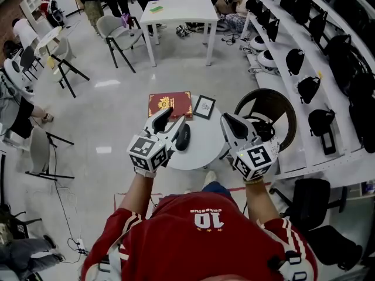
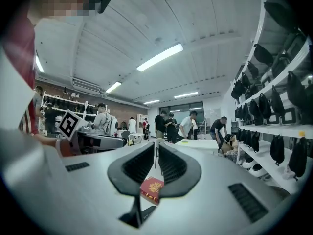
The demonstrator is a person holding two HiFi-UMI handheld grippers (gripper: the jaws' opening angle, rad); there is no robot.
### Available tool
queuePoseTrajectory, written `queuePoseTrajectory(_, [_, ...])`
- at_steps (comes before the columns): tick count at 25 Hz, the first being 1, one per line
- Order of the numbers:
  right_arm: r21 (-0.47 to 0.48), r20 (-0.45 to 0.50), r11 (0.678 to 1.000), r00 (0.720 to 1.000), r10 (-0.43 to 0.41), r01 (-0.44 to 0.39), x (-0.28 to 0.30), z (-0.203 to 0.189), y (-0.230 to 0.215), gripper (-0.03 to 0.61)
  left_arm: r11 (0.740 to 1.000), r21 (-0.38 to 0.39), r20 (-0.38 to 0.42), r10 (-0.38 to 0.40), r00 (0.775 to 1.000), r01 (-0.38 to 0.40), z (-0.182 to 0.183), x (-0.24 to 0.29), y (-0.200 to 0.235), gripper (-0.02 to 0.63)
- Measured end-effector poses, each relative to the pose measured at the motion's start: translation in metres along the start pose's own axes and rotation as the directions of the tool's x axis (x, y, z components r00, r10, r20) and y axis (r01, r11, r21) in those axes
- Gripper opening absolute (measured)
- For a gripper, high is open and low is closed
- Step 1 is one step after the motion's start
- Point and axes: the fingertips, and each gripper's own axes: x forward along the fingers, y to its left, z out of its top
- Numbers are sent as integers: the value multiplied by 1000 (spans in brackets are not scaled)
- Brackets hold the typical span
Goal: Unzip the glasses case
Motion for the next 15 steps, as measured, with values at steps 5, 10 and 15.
queuePoseTrajectory(5, [-5,12,1000,1000,-17,17,-4,7,-1,20,999,38,17,31,999,-32,13,-1,-6,150])
queuePoseTrajectory(10, [-2,27,1000,999,-29,29,-8,12,-2,20,997,45,34,68,997,-70,18,-4,-6,99])
queuePoseTrajectory(15, [-2,36,999,998,-47,47,-10,14,-3,20,993,43,62,106,992,-109,25,-9,0,47])
